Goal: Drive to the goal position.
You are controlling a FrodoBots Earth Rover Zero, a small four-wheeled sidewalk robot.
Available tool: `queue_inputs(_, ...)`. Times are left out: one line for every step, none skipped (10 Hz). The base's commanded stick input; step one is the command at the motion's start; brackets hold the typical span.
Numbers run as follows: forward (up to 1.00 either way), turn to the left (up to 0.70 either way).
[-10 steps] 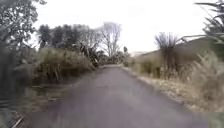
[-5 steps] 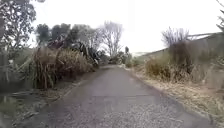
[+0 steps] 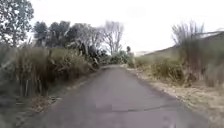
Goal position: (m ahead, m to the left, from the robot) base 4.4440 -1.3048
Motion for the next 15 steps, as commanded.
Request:
queue_inputs(1.0, 0.0)
queue_inputs(1.0, 0.0)
queue_inputs(1.0, 0.0)
queue_inputs(1.0, 0.0)
queue_inputs(1.0, 0.0)
queue_inputs(1.0, 0.0)
queue_inputs(1.0, 0.0)
queue_inputs(1.0, 0.0)
queue_inputs(1.0, 0.0)
queue_inputs(1.0, 0.0)
queue_inputs(1.0, 0.0)
queue_inputs(1.0, 0.0)
queue_inputs(1.0, 0.0)
queue_inputs(1.0, 0.0)
queue_inputs(1.0, 0.0)
